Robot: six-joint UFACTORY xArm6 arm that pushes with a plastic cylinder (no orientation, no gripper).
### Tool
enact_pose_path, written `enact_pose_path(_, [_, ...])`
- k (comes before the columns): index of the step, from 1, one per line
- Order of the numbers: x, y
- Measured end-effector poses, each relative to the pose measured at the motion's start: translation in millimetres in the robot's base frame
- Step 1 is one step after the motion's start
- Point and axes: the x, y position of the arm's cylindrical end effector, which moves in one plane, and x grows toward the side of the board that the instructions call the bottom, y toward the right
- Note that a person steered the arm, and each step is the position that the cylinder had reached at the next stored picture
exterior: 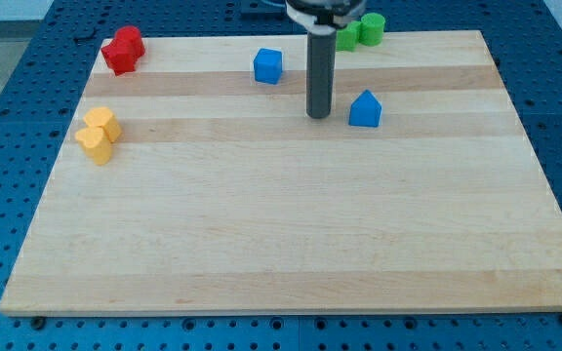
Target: Move the blue triangle a bit right
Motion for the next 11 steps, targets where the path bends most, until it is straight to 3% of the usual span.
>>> enact_pose_path(2, [4.6,96.0])
enact_pose_path(3, [21.2,86.0])
enact_pose_path(4, [32.6,29.6])
enact_pose_path(6, [-32.6,-8.0])
enact_pose_path(8, [-39.2,53.5])
enact_pose_path(11, [14.2,123.3])
